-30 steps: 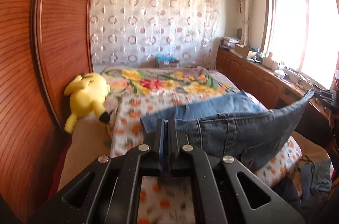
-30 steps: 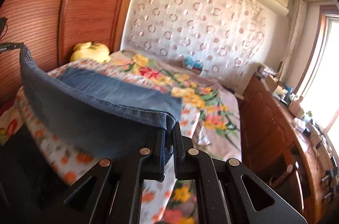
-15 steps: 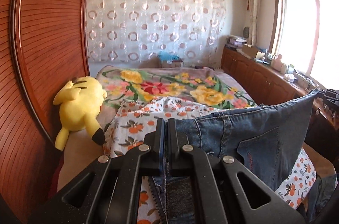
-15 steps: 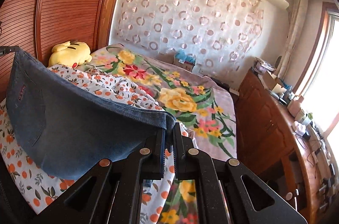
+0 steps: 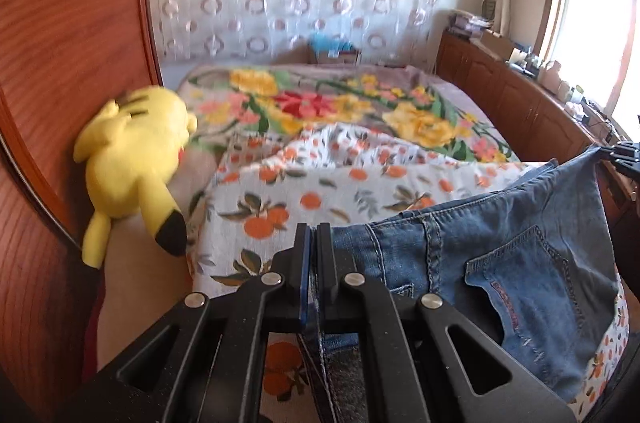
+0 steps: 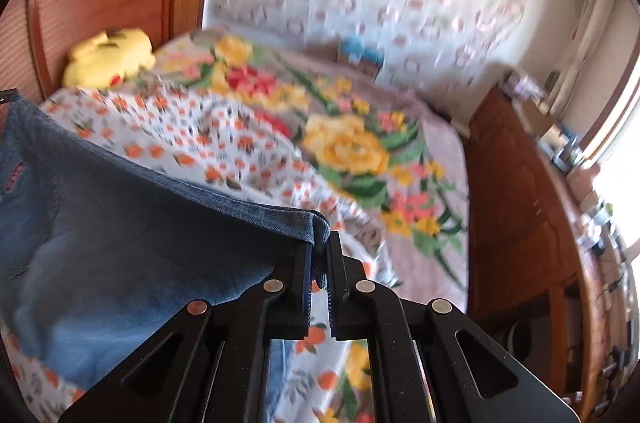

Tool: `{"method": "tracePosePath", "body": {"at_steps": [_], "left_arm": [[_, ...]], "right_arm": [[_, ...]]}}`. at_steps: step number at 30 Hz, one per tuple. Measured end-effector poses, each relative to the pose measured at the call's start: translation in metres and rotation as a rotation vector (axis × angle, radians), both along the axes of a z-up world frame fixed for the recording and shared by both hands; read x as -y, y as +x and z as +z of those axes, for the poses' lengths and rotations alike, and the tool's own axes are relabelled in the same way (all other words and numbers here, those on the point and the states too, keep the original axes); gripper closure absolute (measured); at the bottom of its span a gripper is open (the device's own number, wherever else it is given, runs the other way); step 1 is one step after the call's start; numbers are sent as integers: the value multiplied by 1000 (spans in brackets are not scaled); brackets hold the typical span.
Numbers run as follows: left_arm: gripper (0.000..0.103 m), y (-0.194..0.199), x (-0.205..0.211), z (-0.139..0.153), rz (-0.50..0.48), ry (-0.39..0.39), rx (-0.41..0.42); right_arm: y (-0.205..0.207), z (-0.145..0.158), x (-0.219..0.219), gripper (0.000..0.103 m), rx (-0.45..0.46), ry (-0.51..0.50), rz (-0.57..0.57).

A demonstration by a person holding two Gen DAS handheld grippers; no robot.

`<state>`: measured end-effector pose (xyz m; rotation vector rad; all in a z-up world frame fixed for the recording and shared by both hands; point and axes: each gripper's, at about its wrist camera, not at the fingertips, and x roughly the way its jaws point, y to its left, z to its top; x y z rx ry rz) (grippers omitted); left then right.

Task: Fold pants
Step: 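Fold the lifted jeans over with the right tool and open it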

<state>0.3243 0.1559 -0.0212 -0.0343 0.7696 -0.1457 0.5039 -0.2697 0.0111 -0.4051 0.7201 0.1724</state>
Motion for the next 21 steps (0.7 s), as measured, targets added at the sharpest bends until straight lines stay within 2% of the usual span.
{"method": "tracePosePath", "body": {"at_steps": [3,8,10,13,14,15,18,20,21], "left_arm": [[100,6,-5,-15,8,-13,-28],[99,12,-7,-32,5,-19,-60],[99,16,-6,-35,2,-10,-62],[99,17,-6,-37,9,-4,-70],[98,17,-7,-37,6,0,-69],[98,16,-7,-36,3,-2,-65],[92,13,-11,-31,6,-20,-61],[81,9,-14,-27,-1,-34,-48],[71,7,-16,-24,4,-34,-43]], "right_arm": [[24,-23,-1,97,-38,26,-9],[61,-39,-2,97,-80,53,-10],[80,-31,2,97,-88,68,-14],[72,-26,13,97,-82,124,-19],[73,-26,15,96,-81,147,-22],[71,-27,18,90,-74,167,-22],[69,-26,28,84,-50,218,-37],[65,-28,32,79,-40,248,-48],[63,-27,35,78,-35,265,-52]]}}
